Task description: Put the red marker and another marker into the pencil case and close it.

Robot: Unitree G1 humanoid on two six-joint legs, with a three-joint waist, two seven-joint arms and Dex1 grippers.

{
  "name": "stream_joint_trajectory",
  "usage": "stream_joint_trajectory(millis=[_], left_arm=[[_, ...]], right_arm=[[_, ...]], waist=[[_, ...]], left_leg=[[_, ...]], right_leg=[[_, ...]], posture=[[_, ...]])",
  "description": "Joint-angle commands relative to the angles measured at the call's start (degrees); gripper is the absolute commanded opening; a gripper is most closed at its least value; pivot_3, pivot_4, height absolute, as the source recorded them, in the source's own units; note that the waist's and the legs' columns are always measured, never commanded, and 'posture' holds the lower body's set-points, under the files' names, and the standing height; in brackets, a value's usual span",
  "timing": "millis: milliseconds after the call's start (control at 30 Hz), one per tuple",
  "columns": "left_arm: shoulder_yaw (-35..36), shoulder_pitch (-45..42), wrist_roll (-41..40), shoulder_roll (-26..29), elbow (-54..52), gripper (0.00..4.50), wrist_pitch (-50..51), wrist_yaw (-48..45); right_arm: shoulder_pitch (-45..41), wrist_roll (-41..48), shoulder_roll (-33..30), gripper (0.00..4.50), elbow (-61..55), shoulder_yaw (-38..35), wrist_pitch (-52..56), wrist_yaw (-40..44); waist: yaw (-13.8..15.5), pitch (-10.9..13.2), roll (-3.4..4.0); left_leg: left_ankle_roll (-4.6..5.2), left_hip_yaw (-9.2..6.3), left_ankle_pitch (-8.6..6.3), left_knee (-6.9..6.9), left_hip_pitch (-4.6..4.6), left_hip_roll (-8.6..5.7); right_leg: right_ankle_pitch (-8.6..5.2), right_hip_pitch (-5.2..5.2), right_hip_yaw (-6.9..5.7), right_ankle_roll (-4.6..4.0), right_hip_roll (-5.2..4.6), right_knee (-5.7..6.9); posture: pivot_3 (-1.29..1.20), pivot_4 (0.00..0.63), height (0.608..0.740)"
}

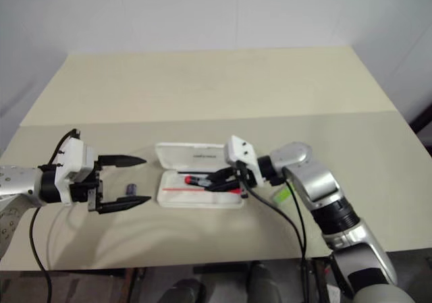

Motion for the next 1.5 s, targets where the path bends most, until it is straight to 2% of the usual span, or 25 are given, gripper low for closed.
stream_joint_trajectory(millis=[33,333,600,633,933,1333,1433,1500], left_arm=[[0.5,-0.9,0.0,-0.1,-1.5,4.5,-1.0,0.2],[-0.9,-2.4,0.4,-1.0,-1.0,4.5,-1.5,0.7],[-1.2,-3.0,0.7,-1.5,-0.8,4.5,-1.5,0.8],[-1.2,-2.9,0.7,-1.6,-0.8,4.5,-1.5,0.9],[-1.7,-3.5,0.9,-1.9,-0.1,4.5,-1.9,0.7],[-2.3,-3.9,1.2,-2.3,0.5,4.5,-2.2,0.7],[-2.5,-4.0,1.3,-2.5,0.6,4.5,-2.4,0.7],[-2.6,-3.9,1.3,-2.6,0.7,4.5,-2.5,0.8]], right_arm=[[-1.4,-0.6,1.0,0.57,0.3,0.2,-2.5,0.6],[-4.5,-5.7,6.5,0.57,7.4,2.0,-10.5,-0.3],[-5.0,-7.8,7.1,0.57,10.5,2.3,-13.4,0.5],[-5.0,-8.0,7.1,1.3,10.8,2.2,-13.4,0.4],[-6.1,-9.8,8.4,4.45,14.1,1.2,-17.0,-1.8],[-7.1,-4.0,5.7,4.45,10.0,-1.8,-10.5,3.1],[-7.0,-2.6,3.6,3.83,9.0,-2.8,-8.9,5.1],[-6.7,-2.0,2.4,3.16,8.5,-3.2,-8.2,6.0]], waist=[[0.0,0.0,0.0],[-0.2,0.0,0.0],[-0.2,0.0,0.0],[-0.2,0.0,0.0],[-0.3,0.0,0.0],[-0.3,0.0,0.0],[-0.2,0.0,-0.01],[-0.1,0.0,-0.01]], left_leg=[[0.0,0.0,0.0,0.0,0.0,0.0],[-0.02,0.0,0.0,0.01,0.02,0.02],[-0.02,0.0,-0.01,-0.03,-0.01,0.02],[-0.03,0.0,-0.02,-0.03,-0.01,0.02],[-0.03,0.05,-0.02,-0.03,0.0,0.04],[-0.03,0.02,-0.02,-0.04,-0.01,0.05],[-0.02,0.03,-0.03,-0.06,-0.01,0.05],[-0.02,0.03,-0.03,-0.07,-0.02,0.05]], right_leg=[[0.0,0.0,0.0,0.0,0.0,0.0],[-0.01,-0.03,0.0,-0.02,0.03,0.07],[-0.02,-0.22,0.01,-0.04,0.01,0.17],[-0.02,-0.26,0.01,-0.05,0.0,0.21],[-0.03,-0.36,0.04,-0.08,0.0,0.33],[-0.03,-0.38,0.04,-0.08,0.0,0.31],[-0.03,-0.39,0.04,-0.08,0.0,0.3],[-0.03,-0.39,0.04,-0.08,0.0,0.29]], posture=[[0.0,0.15,0.74],[0.0,0.15,0.74],[0.0,0.15,0.74],[0.0,0.15,0.74],[0.0,0.15,0.74],[0.0,0.15,0.74],[0.0,0.15,0.74],[0.0,0.15,0.74]])
